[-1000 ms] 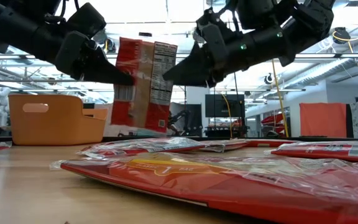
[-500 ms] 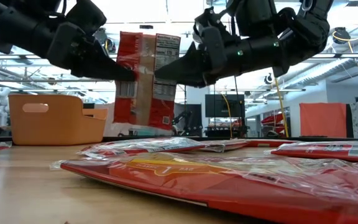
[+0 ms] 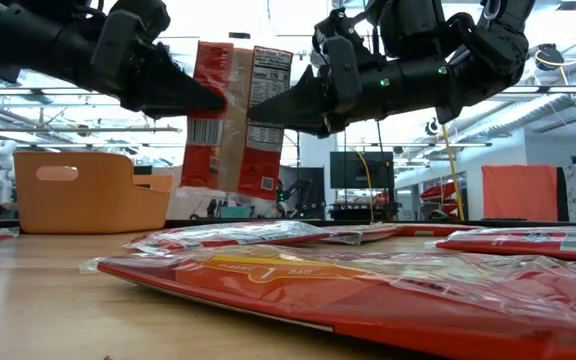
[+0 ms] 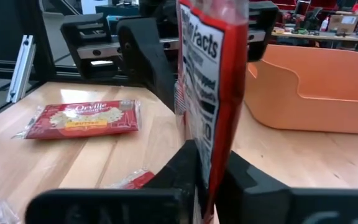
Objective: Sort popcorn bags into baskets
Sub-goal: Put the red popcorn bag into the orange bin
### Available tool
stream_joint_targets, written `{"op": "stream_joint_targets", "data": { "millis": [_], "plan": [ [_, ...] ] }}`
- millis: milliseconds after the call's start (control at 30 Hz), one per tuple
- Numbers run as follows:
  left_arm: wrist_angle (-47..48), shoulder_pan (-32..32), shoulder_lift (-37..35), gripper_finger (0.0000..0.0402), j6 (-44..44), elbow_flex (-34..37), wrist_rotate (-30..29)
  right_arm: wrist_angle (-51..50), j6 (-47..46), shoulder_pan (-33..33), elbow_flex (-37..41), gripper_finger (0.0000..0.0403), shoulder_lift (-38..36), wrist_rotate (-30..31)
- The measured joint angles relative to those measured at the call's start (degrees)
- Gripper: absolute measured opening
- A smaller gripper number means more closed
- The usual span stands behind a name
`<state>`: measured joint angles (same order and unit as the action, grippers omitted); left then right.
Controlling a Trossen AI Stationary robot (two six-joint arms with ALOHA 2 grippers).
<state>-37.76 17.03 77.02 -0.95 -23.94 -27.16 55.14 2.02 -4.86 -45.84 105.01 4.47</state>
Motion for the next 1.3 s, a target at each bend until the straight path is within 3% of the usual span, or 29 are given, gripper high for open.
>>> {"op": "stream_joint_targets", "data": {
  "millis": [233,400,533,633,967,1200,1300],
  "plan": [
    [1.54,3.57,-0.69,0.0229,1.23,-0.05,-6.96,0.88,0.16,0.00,0.00,0.0008,0.02,-0.01],
    [1.54,3.40,-0.63,0.0236,-0.44,-0.07,-7.12,3.11,0.90,0.00,0.00,0.0011,0.02,-0.04],
    [-1.06,3.04,-0.41,0.0209,-0.06,-0.05,-5.50,4.74,1.61,0.00,0.00,0.0012,0.02,-0.16],
    [-5.13,2.21,-0.40,0.0174,0.84,-0.07,-0.64,5.97,1.92,0.00,0.00,0.0012,0.02,-0.32],
    [-10.42,2.11,-0.45,0.0022,9.34,-0.05,0.36,10.12,2.40,-0.04,0.00,0.0018,0.01,-0.58],
    [-8.17,2.06,-7.42,0.0032,10.29,-0.05,0.62,12.76,3.65,-0.02,-0.02,0.0078,-1.41,2.88],
    [-1.34,2.11,-12.85,0.0025,10.31,-1.87,0.90,12.46,3.53,0.00,-0.02,0.0122,-2.67,4.21]
  ]
}}
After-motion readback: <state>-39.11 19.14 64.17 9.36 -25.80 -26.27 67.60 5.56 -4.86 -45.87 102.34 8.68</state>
